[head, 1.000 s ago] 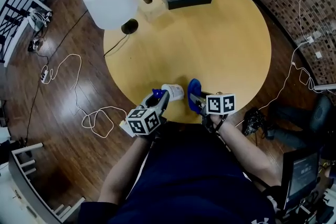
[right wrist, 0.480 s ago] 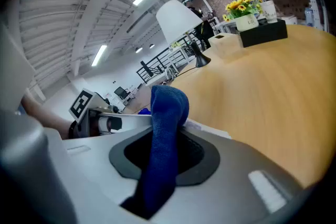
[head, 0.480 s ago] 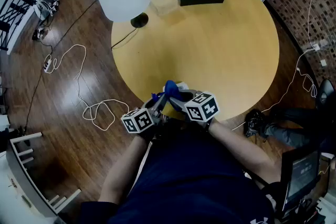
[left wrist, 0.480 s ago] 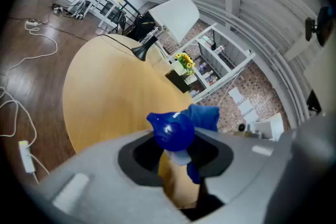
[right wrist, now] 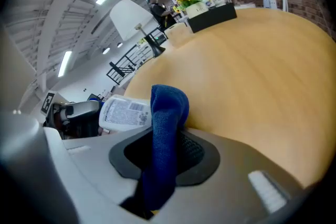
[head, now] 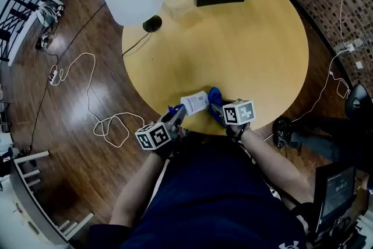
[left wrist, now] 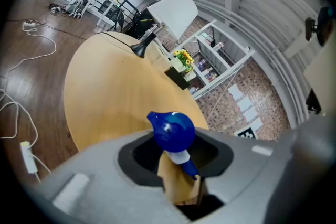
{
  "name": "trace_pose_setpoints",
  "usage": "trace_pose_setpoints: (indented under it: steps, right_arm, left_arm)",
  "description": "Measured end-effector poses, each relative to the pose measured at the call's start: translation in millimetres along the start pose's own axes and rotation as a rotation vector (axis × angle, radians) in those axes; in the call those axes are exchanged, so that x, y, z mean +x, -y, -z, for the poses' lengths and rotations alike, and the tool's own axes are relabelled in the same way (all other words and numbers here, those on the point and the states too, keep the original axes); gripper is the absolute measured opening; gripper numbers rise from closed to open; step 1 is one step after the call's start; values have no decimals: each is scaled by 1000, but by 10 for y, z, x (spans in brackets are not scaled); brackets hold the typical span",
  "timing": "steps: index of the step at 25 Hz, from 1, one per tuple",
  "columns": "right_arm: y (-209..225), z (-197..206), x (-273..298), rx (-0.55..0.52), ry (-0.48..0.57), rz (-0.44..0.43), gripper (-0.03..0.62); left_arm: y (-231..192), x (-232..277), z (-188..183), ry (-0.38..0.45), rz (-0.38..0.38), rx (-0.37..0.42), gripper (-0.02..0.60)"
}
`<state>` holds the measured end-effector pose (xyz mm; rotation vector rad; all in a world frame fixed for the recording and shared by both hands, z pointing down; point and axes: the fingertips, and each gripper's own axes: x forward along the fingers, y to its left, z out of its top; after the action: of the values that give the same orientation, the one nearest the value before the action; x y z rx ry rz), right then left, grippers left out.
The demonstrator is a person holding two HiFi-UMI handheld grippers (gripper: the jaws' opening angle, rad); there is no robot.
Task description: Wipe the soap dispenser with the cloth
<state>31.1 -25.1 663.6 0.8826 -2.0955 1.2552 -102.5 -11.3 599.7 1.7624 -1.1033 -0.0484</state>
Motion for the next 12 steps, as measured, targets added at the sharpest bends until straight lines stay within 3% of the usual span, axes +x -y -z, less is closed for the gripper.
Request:
trace_pose_setpoints:
  steps: [3,8,12]
  right_arm:
    - [-88,-91,-75,12,21,5,97]
    - [-1027,-367,-17,-221,56,-202,97]
    - [-1162,-354,118,-261,27,-225,97]
  left_arm:
    - [6,15,7,-4,-2,4,130]
    - [17,18,16,-6,-3,14,130]
    - [19,27,26,-13,-11,15,130]
